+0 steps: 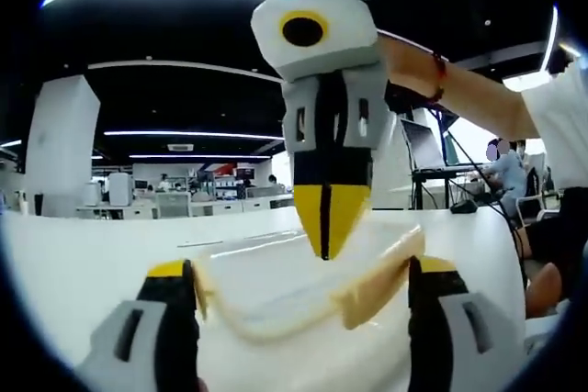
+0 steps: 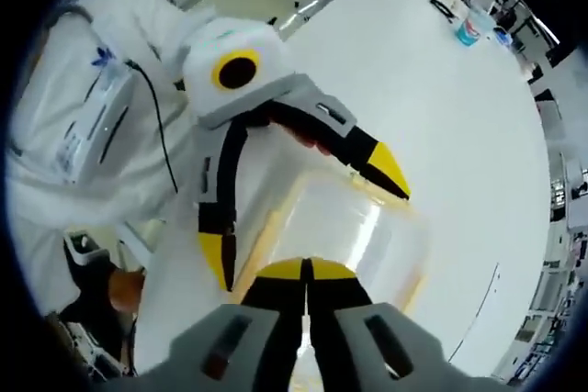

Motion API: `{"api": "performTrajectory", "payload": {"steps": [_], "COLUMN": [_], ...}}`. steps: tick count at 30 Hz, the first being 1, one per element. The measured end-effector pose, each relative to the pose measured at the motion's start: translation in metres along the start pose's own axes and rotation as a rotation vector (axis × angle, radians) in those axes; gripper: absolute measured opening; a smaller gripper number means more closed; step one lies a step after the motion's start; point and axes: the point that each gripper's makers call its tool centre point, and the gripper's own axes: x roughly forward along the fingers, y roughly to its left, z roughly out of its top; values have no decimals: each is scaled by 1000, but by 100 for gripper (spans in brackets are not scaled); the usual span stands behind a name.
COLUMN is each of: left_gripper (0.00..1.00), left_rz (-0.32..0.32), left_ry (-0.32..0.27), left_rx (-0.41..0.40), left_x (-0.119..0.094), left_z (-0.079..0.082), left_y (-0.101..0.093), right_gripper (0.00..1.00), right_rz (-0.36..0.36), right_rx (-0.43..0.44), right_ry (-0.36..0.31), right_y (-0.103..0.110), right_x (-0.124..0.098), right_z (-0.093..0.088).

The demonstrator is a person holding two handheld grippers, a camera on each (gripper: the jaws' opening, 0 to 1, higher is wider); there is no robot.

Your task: Snap each plastic latch of the storage box into its locked position after aligning the lid with the box until every specified latch is closed and the lid sits flush.

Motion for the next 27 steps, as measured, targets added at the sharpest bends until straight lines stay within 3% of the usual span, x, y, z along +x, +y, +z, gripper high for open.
{"api": "performTrajectory", "payload": {"steps": [1, 8, 9, 12, 15, 20, 23, 27], "left_gripper": [94, 94, 94, 94, 93, 94, 93, 92], "left_rz": [-1, -1, 0, 1, 4, 11, 25, 28], "left_ry": [-2, -5, -4, -2, 2, 5, 13, 19], "left_rx": [0, 3, 4, 3, -3, -9, -21, -25], "left_x": [0, -1, -1, -1, -3, -2, 0, 0], "left_z": [0, 0, 0, 0, 0, 0, 0, 0], "left_y": [0, 1, 1, 1, 1, 1, -1, -2], "right_gripper": [0, 0, 0, 0, 0, 0, 0, 0], "right_rz": [25, 11, 15, 20, 27, 40, 9, 9], "right_rx": [44, 23, 53, 37, 36, 64, 71, 77], "right_ry": [0, 31, 56, 109, 122, 89, 33, 22], "right_y": [-1, -14, -14, -13, -13, -13, -11, -11], "right_x": [1, 7, 8, 9, 9, 7, 6, 6], "right_z": [3, 14, 14, 13, 11, 9, 9, 10]}}
